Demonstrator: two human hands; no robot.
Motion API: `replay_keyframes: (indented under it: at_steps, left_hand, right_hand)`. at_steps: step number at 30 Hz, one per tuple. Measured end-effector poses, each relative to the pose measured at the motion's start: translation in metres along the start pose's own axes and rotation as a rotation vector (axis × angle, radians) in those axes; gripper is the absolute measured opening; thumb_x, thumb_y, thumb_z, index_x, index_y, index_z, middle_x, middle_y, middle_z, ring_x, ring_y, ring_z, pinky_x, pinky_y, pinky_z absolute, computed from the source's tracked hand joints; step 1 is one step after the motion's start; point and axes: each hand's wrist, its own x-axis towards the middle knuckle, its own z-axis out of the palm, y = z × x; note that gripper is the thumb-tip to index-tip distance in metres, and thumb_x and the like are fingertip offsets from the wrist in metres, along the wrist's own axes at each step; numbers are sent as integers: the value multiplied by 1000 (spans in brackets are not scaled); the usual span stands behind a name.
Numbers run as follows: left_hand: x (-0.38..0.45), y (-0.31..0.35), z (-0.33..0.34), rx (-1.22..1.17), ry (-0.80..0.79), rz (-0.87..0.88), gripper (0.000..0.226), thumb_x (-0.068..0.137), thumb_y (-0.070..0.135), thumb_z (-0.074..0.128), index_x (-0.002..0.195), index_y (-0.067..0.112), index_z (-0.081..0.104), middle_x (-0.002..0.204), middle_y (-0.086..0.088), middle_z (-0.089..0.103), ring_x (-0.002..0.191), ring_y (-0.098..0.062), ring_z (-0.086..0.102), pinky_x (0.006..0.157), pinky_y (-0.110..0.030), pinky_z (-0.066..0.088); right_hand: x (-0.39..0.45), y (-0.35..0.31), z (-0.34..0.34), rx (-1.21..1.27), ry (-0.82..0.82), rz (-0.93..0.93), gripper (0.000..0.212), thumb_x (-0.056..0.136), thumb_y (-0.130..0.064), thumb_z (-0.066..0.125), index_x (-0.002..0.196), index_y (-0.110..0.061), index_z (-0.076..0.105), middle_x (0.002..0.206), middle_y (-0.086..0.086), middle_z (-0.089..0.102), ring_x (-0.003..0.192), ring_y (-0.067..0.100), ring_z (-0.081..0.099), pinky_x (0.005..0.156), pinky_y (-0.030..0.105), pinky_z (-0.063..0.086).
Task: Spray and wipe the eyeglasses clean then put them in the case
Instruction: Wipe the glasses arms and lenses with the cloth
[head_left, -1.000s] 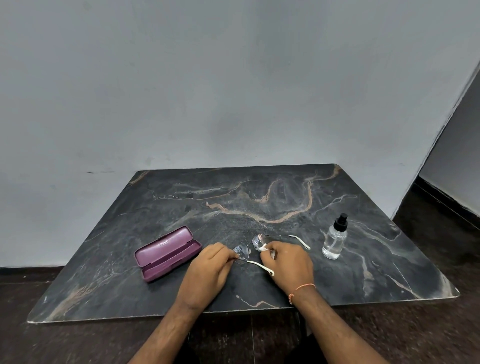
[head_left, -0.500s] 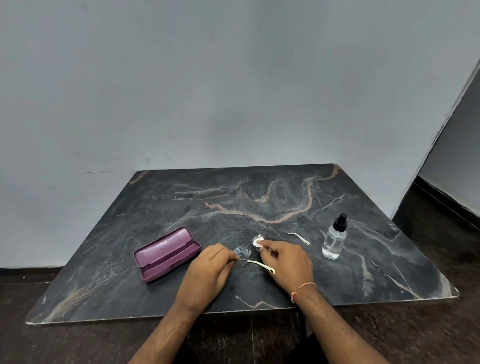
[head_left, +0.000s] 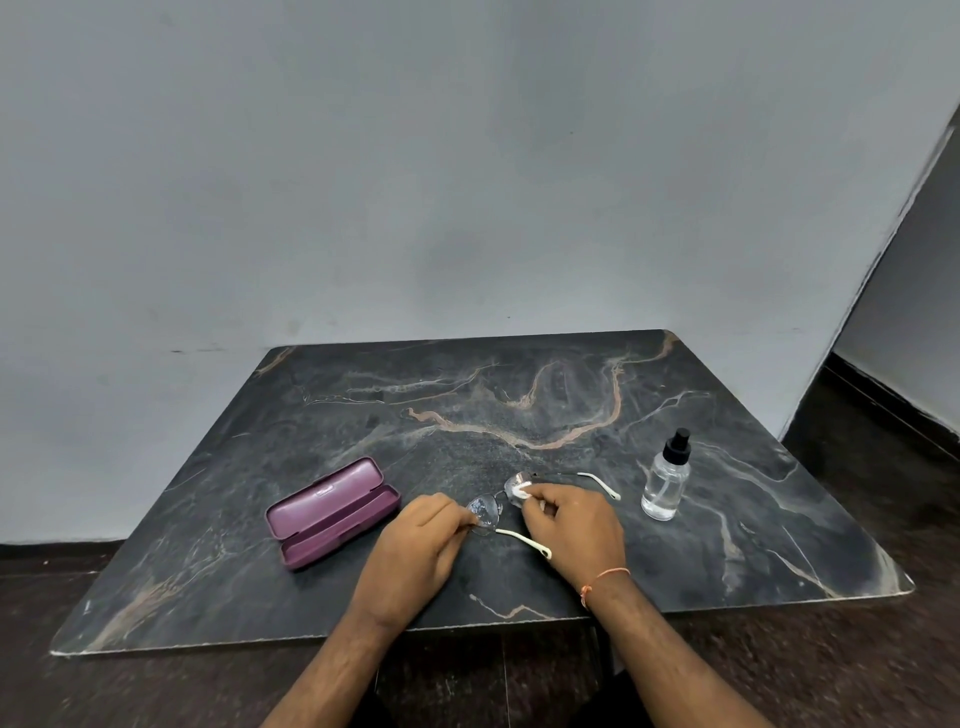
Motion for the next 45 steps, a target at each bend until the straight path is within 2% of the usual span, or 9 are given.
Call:
replay_keyframes:
  at_steps: [5,10,13,20,25,30,36,40,45]
  left_hand:
    - [0,1,1,15,-7,21,21,105,23,60,101,12,77,93,2,69,86,-19,66,81,-30,53]
    - [1,0,-1,14,-4,17,20,106,23,60,102,12,77,95,2,70,88,-19,66,84,-27,52]
    - [0,2,-1,3,1,18,21,106,24,59,102,13,77,95,3,70,89,-17,65,85,-25,52]
    - [2,5,-3,14,-3,27,23,105,22,59,102,12,78,94,2,71,87,-20,68,82,-29,54]
    - [1,4,-4,27,1,24,22,106,23,59,101,12,78,94,2,71,86,-20,68,80,-30,54]
    - [1,3,0,22,5,31,21,106,22,60,101,13,77,95,2,71,86,-21,68,80,-31,54]
    - [0,0,0,18,11,12,20,106,23,60,102,13,77,95,3,70,88,-18,66,82,-28,52]
    - [0,-1,0,-1,38,-59,16,102,22,61,101,15,77,96,6,70,90,-16,68,86,-25,52]
    - [2,-5,1,-15,92,-195,19,93,2,83,98,19,75,95,12,69,87,-8,66,85,-12,46]
  right_hand:
    - [2,1,1,-66,17,-23,28,99,-50,61,123,-52,76,91,-8,81,92,17,75,71,32,52]
    - [-1,0,0,4,-30,-40,37,83,-59,52,109,-56,78,70,-29,68,75,5,69,59,18,42]
    - [2,2,3,-54,25,-7,29,88,-53,56,104,-47,79,73,-19,73,78,11,72,63,28,51]
    - [5,6,4,-55,-4,-42,28,100,-51,62,125,-55,74,105,-16,81,101,11,74,71,29,48]
    - [1,5,1,24,-61,-116,29,94,-58,60,119,-65,72,80,-21,74,83,1,69,62,14,43]
    - [4,5,3,-4,15,-34,26,99,-49,64,120,-56,76,70,-15,72,78,7,69,64,28,46]
    - [2,5,2,34,-35,-109,24,94,-51,63,112,-55,78,68,-22,67,72,2,66,59,18,41]
    - [0,4,0,107,6,-76,15,95,-43,69,99,-43,83,66,-30,63,67,2,61,63,25,45]
    - [-3,5,-2,357,165,-102,17,94,-31,75,93,-47,82,54,-11,52,54,6,54,57,19,43]
